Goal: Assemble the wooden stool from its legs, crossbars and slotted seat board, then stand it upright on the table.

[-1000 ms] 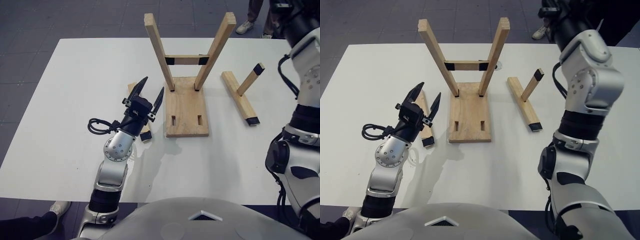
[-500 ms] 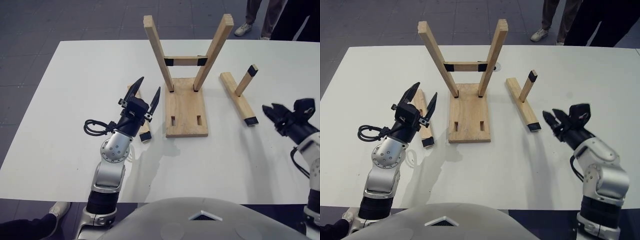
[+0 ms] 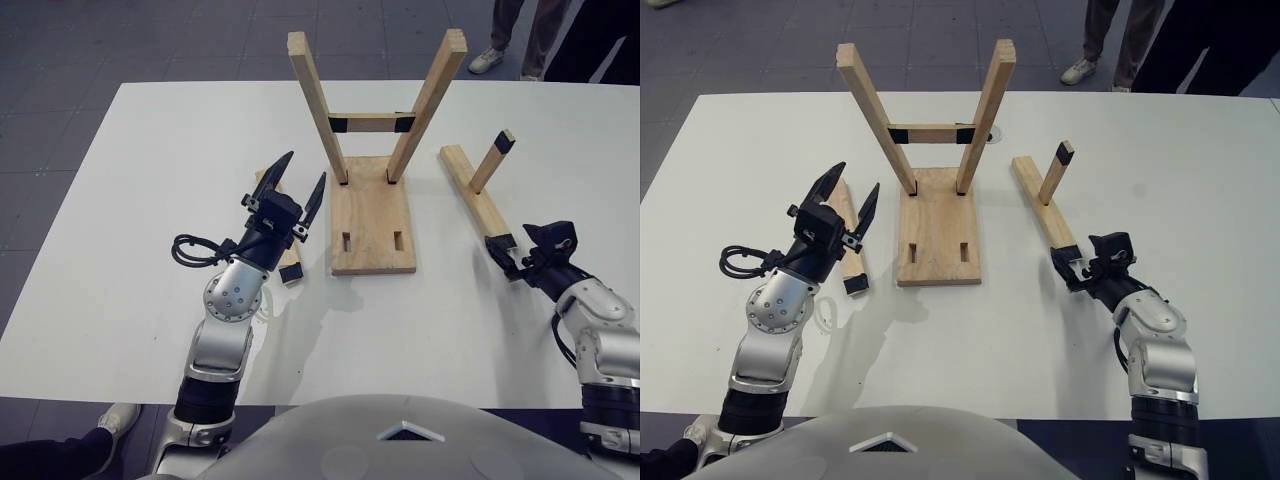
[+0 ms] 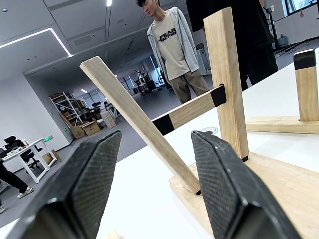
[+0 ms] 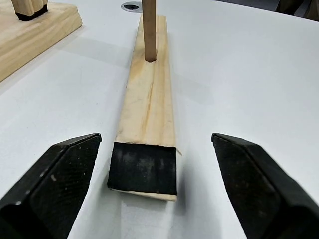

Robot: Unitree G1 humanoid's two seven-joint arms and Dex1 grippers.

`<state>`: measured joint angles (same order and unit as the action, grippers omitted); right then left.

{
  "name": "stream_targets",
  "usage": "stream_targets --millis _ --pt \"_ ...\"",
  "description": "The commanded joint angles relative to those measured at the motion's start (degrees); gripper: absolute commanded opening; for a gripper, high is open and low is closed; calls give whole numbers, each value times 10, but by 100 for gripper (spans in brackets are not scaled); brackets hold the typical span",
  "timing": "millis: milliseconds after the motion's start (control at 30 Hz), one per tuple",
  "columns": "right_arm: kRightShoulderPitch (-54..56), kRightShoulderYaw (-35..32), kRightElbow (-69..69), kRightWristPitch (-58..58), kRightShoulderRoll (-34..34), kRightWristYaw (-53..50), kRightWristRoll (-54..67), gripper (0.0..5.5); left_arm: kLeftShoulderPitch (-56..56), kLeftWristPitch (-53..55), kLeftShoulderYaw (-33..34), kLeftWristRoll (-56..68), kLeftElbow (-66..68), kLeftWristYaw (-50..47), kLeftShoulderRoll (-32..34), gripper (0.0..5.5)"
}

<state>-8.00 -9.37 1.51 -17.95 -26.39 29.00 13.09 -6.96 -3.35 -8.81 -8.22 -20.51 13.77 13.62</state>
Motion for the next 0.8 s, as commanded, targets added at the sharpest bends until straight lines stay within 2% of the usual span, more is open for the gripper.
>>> stream_targets --millis 33,400,567,800 --pt "31 13 -48 14 16 -16 -16 389 6 -1 -3 -1 7 3 1 262" --pt "45 -3 -86 21 24 -41 -10 202 1 0 3 1 2 1 3 262" --pt "87 -17 -39 2 35 -62 10 202 15 4 13 8 0 5 7 262" --pt "210 -51 89 -49 67 -124 84 202 63 23 62 57 -16 15 13 262"
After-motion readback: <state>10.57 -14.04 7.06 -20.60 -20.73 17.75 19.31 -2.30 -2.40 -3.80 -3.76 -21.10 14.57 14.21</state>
